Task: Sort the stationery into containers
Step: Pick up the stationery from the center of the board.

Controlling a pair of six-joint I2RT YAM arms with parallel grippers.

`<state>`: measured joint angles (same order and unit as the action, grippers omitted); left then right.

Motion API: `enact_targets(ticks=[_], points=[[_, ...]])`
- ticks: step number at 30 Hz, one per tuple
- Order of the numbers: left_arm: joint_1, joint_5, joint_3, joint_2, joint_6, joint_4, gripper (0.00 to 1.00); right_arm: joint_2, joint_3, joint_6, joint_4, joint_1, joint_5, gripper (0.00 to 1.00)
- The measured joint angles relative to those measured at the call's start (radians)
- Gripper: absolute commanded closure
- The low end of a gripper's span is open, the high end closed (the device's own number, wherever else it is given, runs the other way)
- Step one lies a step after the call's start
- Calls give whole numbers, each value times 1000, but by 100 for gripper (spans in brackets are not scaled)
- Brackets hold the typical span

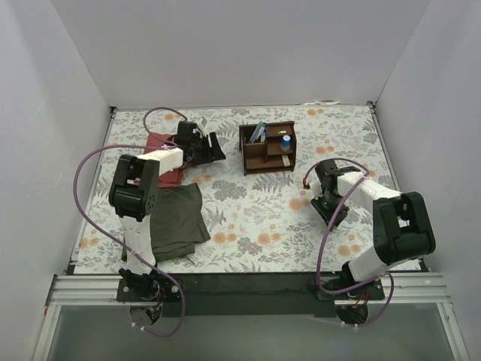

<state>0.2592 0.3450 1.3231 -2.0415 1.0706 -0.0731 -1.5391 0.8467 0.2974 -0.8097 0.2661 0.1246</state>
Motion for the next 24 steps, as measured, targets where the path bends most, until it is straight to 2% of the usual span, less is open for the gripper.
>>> enact_targets(ticks=[10, 14, 16, 24], points=[[0, 1, -10, 24, -8, -2, 40, 109, 10, 19, -31, -4, -63, 92], [0, 33, -51, 96, -9, 3, 41, 173, 67, 27, -47, -4, -131, 93], [0, 52, -82, 143, -9, 7, 41, 199, 97, 27, -40, -4, -167, 97], [0, 92, -158, 323, -17, 28, 41, 222, 166, -38, 79, 5, -259, 99]])
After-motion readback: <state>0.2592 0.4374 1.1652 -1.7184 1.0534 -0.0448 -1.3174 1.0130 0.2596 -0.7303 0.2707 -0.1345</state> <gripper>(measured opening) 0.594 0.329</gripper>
